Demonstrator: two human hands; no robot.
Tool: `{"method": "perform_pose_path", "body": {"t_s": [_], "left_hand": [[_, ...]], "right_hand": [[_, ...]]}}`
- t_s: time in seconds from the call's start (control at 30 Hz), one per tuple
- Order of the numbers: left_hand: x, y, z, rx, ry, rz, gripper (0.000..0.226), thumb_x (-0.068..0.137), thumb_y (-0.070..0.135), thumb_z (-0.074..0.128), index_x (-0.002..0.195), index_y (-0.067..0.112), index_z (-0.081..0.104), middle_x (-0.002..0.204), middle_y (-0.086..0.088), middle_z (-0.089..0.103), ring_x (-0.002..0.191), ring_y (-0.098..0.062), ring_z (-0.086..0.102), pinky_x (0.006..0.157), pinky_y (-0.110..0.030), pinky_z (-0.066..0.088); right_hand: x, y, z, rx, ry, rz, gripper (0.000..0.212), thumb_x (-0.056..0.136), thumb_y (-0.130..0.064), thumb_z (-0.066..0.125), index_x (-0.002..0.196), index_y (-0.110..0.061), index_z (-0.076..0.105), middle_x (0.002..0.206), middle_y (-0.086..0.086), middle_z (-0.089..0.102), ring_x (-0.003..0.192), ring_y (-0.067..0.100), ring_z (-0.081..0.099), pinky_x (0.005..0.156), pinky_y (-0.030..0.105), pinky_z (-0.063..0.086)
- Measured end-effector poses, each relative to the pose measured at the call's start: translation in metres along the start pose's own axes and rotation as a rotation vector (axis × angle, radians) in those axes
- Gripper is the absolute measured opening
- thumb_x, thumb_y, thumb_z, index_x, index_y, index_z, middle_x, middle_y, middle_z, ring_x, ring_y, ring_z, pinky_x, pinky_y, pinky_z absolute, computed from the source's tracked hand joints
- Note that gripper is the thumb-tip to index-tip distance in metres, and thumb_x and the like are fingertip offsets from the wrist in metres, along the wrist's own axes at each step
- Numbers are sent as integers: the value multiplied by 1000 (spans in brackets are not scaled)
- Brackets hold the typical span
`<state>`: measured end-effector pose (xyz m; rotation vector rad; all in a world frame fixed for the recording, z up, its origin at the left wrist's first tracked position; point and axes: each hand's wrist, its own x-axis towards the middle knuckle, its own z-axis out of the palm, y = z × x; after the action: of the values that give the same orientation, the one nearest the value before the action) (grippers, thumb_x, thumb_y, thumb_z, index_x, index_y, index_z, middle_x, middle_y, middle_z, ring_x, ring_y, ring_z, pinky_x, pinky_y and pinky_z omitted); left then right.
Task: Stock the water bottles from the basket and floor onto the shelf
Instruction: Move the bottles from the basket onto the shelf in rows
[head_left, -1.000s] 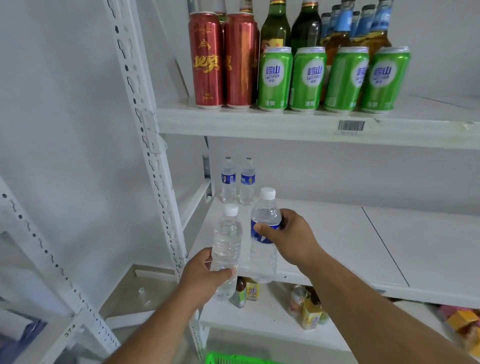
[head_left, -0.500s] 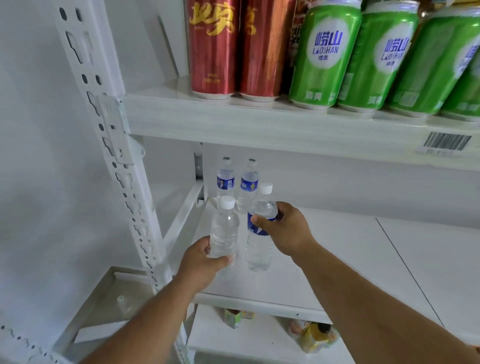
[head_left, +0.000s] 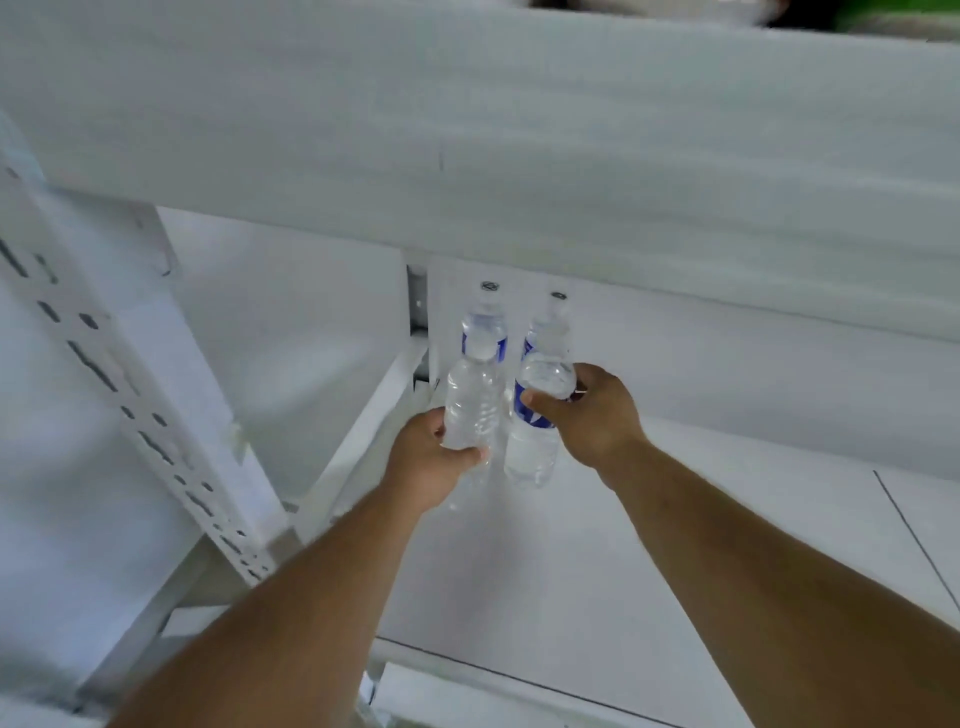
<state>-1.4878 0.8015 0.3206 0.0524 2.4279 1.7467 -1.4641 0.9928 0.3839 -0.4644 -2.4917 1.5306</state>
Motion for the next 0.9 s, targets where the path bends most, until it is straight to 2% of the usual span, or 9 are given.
{"method": "perform_pose_path", "body": {"t_s": [0.2,0.37,0.5,0.57,0.73,0.9], "left_hand": [[30,-2,11,-16,8,32,35,72,14,84,99,30,69,93,15,72,87,3,65,72,-17,47],[43,-6,18,-11,10,41,35,73,14,83,99,32,69,92,16,72,87,5,64,72,-17,47],[52,-10,20,-24,22,44,36,72,14,82,103,27,69,97,11,74,92,-6,69,83,-28,54],[54,-12,20,-17,31,44,41,72,14,83,108,25,67,101,10,73,94,-5,68,86,-26,53],[51,-11,21,32,39,42,49,74,17,82,118,22,61,110,9,70,102,-9,66,91,-29,50],[44,-11,21,92,10,13,55,81,14,76,131,22,54,121,13,60,109,-5,56,90,-23,40]], "right_hand": [[22,10,13,16,11,11,37,75,-34,83,107,-22,67,93,-7,71,87,13,68,78,30,56],[24,17,13,57,3,13,33,78,-27,81,107,-23,68,94,-9,72,89,13,69,81,32,57],[26,18,11,67,1,1,25,79,-22,80,99,-28,66,93,-11,72,90,11,68,83,32,56],[26,20,11,69,-2,2,25,79,-22,80,96,-30,65,93,-12,71,90,11,68,85,32,56],[28,20,9,52,-16,20,40,80,-23,80,117,-23,63,106,-6,69,101,17,65,91,35,54],[24,26,8,18,-33,45,45,81,-23,78,122,-23,60,108,-6,67,99,15,63,82,28,49]]}}
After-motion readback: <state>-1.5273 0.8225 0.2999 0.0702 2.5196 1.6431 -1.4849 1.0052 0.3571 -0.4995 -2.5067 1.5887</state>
